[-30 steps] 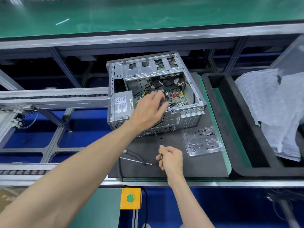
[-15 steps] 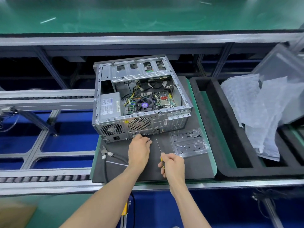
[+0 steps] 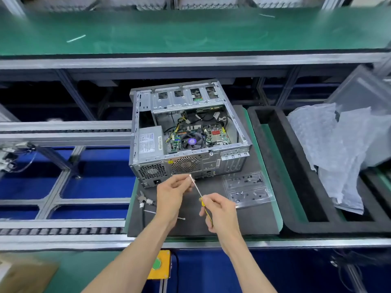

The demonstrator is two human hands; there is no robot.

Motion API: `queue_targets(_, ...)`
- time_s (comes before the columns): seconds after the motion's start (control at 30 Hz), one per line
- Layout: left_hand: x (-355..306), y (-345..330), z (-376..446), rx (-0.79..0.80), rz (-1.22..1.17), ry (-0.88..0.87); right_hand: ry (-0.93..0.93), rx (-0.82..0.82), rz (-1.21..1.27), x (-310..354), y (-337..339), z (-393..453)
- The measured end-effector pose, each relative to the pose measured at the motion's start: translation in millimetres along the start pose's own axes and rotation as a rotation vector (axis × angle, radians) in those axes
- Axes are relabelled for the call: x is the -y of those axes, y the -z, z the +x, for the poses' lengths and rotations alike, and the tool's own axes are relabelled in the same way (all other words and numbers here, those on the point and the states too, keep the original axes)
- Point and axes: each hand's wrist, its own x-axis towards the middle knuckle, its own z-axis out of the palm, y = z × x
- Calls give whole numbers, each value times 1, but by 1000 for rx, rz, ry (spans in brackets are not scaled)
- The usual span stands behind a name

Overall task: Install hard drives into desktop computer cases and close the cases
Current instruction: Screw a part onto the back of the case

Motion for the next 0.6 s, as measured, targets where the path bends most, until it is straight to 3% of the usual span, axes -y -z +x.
queue_targets(0.17,-28,22,2,49,-216,55,43,99,-12,20,-16,-10)
queue_targets(0.33,-56,32,5,107,-401,84,32,95,55,31,-26,-12)
queue_targets(0.5,-69,46,11,185,-131,52,55,92,-27,36,-28,-11)
queue_targets(0.6,-80,58,22,288,131,51,213,17,-275,38,-28,-11)
